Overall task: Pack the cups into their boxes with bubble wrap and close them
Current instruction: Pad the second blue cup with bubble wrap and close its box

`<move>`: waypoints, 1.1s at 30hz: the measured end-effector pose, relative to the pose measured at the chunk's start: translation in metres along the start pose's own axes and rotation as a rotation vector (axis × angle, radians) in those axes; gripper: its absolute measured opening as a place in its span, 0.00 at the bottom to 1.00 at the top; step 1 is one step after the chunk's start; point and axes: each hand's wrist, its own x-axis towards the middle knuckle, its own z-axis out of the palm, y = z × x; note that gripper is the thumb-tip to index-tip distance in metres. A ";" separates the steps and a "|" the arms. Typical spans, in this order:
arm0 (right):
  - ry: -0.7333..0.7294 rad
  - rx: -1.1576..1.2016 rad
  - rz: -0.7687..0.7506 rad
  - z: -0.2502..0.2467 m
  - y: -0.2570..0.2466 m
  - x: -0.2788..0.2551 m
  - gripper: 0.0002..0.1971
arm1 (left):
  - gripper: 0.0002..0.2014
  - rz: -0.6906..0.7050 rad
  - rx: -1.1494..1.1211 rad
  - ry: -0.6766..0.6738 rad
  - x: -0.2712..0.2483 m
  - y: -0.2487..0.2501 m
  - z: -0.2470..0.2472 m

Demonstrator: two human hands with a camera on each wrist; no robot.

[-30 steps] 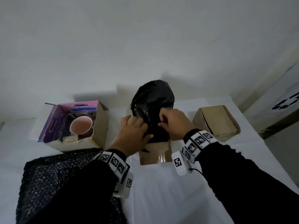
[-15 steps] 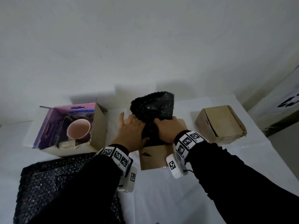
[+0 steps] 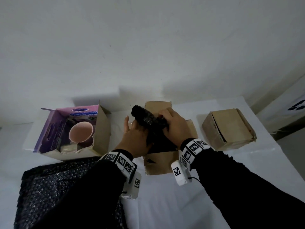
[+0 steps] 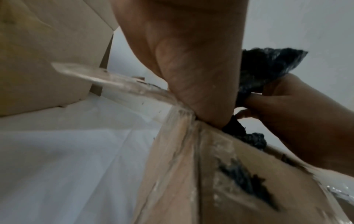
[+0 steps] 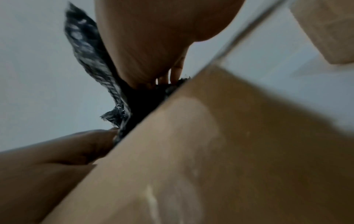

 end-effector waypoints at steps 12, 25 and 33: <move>-0.057 -0.086 -0.053 -0.014 0.005 -0.016 0.26 | 0.13 0.096 -0.439 0.511 0.002 -0.028 -0.002; 0.086 -0.133 0.160 -0.001 -0.001 -0.002 0.11 | 0.16 0.003 -0.324 0.293 0.016 -0.011 0.002; -0.183 -0.390 -0.205 0.004 0.011 -0.002 0.17 | 0.17 -0.058 -0.065 0.119 0.017 -0.006 0.005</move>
